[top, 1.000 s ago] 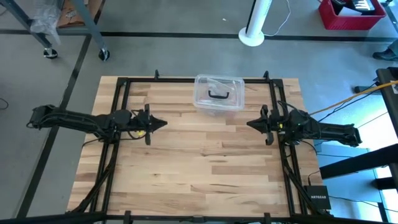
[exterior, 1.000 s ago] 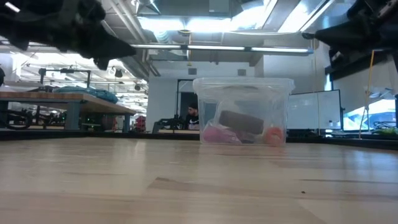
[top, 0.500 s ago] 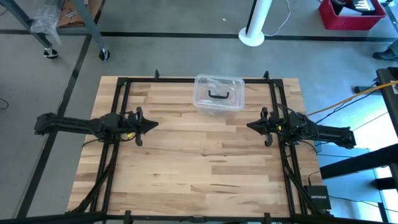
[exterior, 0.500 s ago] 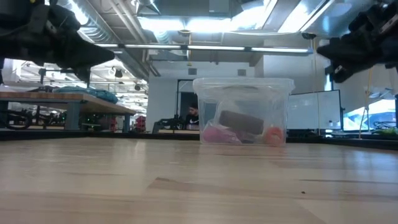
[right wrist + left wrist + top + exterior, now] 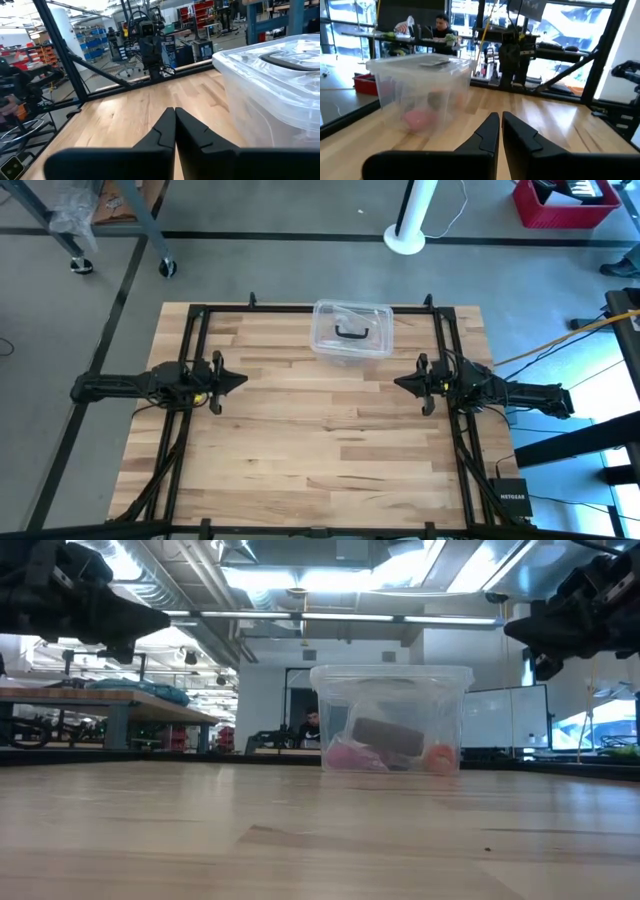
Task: Roll bandage
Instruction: Return to Home Position
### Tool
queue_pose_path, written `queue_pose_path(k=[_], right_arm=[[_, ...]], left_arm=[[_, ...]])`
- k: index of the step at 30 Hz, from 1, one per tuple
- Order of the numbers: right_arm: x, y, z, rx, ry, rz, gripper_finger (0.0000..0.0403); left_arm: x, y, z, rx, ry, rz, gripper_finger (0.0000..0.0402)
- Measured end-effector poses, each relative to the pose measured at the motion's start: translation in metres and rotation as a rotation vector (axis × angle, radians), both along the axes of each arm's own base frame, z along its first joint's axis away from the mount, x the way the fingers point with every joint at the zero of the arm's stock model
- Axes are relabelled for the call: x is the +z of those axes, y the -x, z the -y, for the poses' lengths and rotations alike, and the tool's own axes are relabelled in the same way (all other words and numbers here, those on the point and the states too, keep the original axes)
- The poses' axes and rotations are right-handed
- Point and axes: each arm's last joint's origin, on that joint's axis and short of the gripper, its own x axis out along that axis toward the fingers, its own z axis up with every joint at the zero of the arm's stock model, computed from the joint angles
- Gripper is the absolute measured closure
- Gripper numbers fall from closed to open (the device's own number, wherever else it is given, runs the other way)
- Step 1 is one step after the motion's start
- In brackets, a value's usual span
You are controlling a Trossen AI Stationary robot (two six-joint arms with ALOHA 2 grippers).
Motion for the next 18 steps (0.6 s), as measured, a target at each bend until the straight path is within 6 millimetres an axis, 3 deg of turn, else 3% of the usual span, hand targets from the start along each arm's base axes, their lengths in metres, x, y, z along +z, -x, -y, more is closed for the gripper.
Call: queue_pose_path(k=[18], right_arm=[[-0.0012,-0.0006,0.0001,-0.003,0.004,-0.009,0.0380]], left_arm=[[-0.0026,-0.0016,-0.0004,0.011,0.008,-0.030,0.0386]])
